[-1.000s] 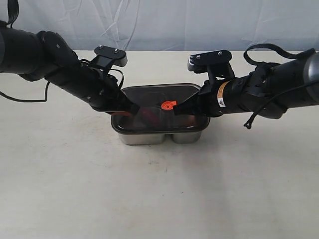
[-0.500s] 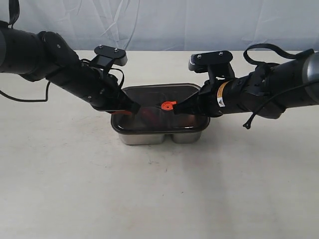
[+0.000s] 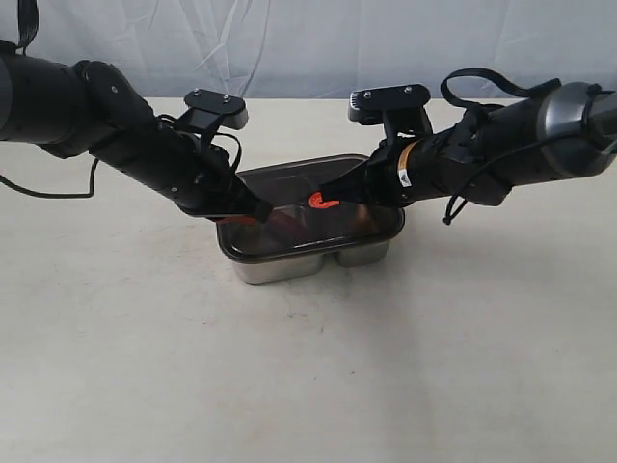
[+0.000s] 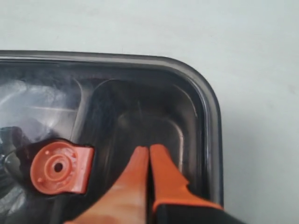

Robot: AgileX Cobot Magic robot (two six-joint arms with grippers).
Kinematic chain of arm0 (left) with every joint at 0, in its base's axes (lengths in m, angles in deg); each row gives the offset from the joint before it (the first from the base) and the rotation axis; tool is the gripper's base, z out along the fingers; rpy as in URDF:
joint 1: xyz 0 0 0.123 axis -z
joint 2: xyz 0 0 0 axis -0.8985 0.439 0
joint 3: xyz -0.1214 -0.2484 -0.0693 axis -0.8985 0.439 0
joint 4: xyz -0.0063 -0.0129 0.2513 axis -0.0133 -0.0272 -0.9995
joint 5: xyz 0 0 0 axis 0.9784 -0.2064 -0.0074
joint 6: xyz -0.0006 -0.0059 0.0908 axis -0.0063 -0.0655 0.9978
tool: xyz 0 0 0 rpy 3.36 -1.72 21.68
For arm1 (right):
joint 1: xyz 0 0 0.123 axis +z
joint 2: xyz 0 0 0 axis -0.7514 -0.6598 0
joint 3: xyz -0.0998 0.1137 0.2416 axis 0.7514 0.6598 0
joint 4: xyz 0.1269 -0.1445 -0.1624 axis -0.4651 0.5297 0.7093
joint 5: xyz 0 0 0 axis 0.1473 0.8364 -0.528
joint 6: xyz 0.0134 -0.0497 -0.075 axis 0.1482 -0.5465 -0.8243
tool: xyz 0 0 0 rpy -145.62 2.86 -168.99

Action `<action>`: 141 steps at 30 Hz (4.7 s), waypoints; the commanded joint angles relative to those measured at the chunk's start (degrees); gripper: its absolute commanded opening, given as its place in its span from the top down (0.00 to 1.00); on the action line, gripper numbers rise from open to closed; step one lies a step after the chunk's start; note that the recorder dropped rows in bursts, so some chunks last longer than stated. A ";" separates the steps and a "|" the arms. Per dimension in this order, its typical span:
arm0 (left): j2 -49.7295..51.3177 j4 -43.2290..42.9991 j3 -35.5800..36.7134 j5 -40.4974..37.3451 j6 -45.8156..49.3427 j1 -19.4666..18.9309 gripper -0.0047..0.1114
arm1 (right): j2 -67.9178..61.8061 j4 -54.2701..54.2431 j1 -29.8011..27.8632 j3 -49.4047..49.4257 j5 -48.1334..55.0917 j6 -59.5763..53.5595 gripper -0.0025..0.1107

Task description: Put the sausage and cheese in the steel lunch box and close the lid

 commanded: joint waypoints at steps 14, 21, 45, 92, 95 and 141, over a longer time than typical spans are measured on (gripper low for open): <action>-10.27 -3.26 -0.07 2.70 1.77 0.07 0.96 | 10.37 -0.18 -0.21 1.10 7.02 0.00 0.99; -28.47 -5.43 1.43 5.53 -0.47 -0.17 0.96 | 28.11 3.08 -0.21 2.74 22.34 -2.78 0.99; -62.78 -4.31 23.53 5.03 -6.25 -0.17 0.96 | 83.49 -0.22 -0.39 42.11 19.32 -11.94 0.99; -62.78 -4.31 23.53 5.14 -6.25 -0.17 0.96 | 110.82 -25.31 -34.35 58.59 18.46 -37.66 0.99; -62.78 -4.31 23.53 5.14 -6.25 -0.17 0.96 | 110.82 -25.31 -34.35 58.59 18.46 -37.66 0.99; -107.30 -27.77 63.91 11.71 -39.56 -19.48 0.96 | 110.82 -25.31 -34.35 58.59 18.46 -37.55 0.99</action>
